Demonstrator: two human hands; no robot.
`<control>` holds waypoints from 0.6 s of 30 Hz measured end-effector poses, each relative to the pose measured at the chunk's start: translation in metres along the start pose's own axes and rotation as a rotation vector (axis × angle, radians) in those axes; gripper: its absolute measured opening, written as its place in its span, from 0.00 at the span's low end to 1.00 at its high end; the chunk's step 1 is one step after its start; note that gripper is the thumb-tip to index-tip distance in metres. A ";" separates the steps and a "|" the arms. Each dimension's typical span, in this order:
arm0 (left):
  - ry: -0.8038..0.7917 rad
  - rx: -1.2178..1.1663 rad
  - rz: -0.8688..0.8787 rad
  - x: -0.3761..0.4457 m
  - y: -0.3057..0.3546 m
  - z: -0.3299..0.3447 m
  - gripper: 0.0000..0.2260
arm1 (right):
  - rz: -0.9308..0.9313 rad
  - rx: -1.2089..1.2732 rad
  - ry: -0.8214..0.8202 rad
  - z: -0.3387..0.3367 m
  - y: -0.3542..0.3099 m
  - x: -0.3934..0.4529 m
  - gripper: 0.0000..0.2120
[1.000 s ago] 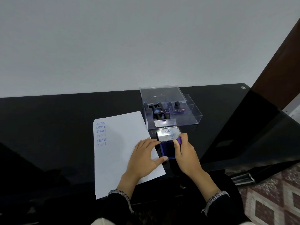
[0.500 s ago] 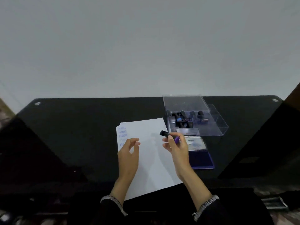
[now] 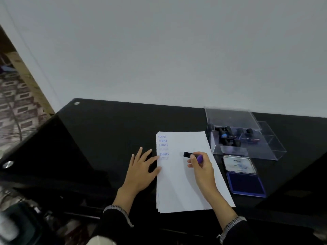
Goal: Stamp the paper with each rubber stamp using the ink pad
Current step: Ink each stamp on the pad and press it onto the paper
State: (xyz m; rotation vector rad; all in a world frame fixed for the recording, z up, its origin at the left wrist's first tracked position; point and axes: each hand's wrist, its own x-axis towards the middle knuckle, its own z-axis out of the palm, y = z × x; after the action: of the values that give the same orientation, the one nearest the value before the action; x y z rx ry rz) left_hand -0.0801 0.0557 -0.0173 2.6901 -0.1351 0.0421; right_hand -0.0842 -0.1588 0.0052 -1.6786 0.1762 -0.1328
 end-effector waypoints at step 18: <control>0.137 -0.080 0.042 0.000 -0.011 0.010 0.19 | -0.302 -0.606 -0.265 0.046 -0.025 0.029 0.12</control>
State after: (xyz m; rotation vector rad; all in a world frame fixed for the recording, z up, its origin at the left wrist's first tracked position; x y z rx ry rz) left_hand -0.0786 0.0610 -0.0314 2.5945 -0.1481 0.2285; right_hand -0.0459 -0.1173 0.0241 -2.3005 -0.2662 -0.0844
